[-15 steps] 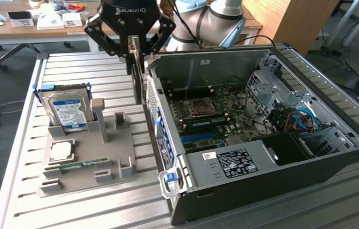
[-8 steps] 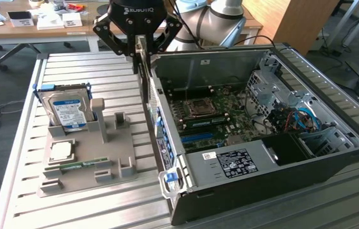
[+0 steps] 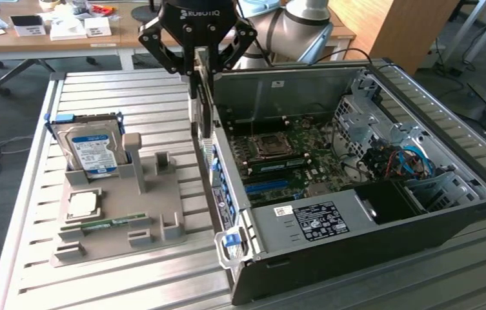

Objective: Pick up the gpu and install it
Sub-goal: 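Pick up the gpu and move the gpu toward the slot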

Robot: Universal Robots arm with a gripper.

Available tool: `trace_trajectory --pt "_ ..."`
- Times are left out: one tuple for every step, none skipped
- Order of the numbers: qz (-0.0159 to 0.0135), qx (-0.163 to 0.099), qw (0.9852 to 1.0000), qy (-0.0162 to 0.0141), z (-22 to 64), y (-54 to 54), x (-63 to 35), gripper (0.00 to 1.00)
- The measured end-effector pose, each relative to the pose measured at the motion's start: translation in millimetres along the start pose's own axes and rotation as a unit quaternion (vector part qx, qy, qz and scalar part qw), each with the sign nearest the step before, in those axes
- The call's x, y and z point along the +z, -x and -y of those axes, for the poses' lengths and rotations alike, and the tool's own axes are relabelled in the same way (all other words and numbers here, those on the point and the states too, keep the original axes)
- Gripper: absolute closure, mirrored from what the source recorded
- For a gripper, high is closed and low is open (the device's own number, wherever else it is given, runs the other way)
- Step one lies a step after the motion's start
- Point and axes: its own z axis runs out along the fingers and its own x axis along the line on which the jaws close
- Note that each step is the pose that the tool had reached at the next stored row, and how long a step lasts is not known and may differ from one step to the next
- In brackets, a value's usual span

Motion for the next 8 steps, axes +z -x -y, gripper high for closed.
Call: trace_trajectory --pt "0.0 0.0 1.0 0.0 -0.2 1.5 0.1 0.73" --pt "0.0 0.0 1.0 0.0 -0.4 3.1 0.2 0.73" --pt "0.0 0.0 1.0 0.0 -0.7 4.6 0.2 0.73" --pt "0.0 0.0 1.0 0.0 -0.9 6.3 0.3 0.73" --pt "0.0 0.0 1.0 0.0 -1.1 7.9 0.4 0.73" --pt "0.0 0.0 1.0 0.0 -1.4 9.5 0.5 0.73" --pt "0.0 0.0 1.0 0.0 -1.6 11.1 0.5 0.73" --pt "0.0 0.0 1.0 0.0 -1.8 12.7 0.6 0.73"
